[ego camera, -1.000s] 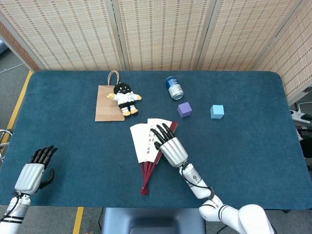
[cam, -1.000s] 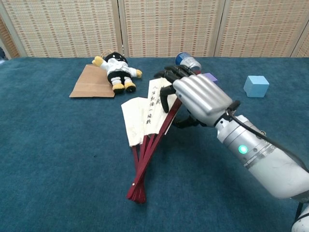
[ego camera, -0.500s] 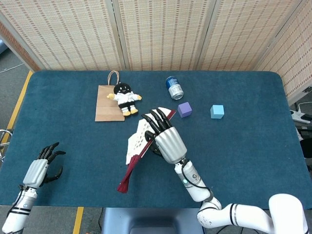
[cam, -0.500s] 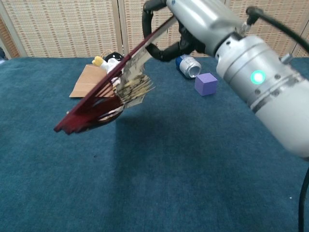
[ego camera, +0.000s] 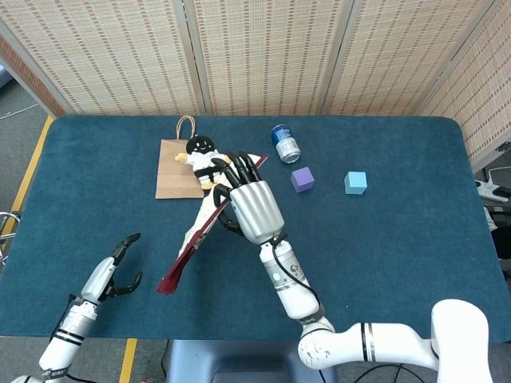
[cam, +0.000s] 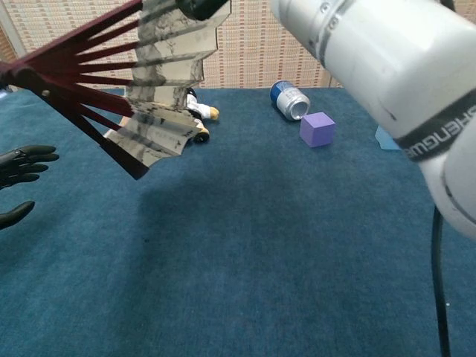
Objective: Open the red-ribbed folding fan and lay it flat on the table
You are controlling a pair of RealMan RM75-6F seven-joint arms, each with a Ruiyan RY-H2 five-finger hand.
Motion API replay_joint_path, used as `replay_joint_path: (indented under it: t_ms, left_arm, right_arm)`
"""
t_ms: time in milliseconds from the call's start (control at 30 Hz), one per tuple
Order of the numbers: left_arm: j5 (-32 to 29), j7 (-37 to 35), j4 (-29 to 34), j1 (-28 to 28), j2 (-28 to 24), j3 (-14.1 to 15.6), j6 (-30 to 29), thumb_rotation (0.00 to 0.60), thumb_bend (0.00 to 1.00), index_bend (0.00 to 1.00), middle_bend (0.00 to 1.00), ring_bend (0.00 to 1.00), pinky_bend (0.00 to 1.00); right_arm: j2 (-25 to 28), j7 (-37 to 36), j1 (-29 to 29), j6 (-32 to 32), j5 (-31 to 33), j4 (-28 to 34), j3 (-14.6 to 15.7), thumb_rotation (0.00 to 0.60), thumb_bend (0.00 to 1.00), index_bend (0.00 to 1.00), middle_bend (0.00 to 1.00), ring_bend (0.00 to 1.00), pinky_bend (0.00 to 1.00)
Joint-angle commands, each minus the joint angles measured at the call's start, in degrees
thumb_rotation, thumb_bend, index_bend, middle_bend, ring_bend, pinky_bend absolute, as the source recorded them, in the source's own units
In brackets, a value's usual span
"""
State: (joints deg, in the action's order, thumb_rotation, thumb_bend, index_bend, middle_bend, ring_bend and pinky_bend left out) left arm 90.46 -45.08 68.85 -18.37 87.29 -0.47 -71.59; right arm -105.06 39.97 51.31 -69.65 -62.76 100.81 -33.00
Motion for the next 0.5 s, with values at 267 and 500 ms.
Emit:
replay_joint_path:
  t_ms: [267,500]
  left_arm:
    - [-5.39,6.15,4.80,0.59,8.08,-6.33,-6.32,0.600,0.44,0.00,0.00,0.00,0.00]
    - [-8.30,11.90,3.48,0.66,13.62,-10.29,-10.22,0.600,0.43,0.21,0.00,0.00,0.00]
  right_arm:
    - [-4.93,5.27,8.15,-4.16,7.03,-1.42,-4.35,0.600,0.60,0.72,0.12,0.00,0.00]
    - [-7.29,5.87,11.66,-6.45,8.54,-3.33,-4.63,0.600,0.60,0.72,0.12,0.00,0.00]
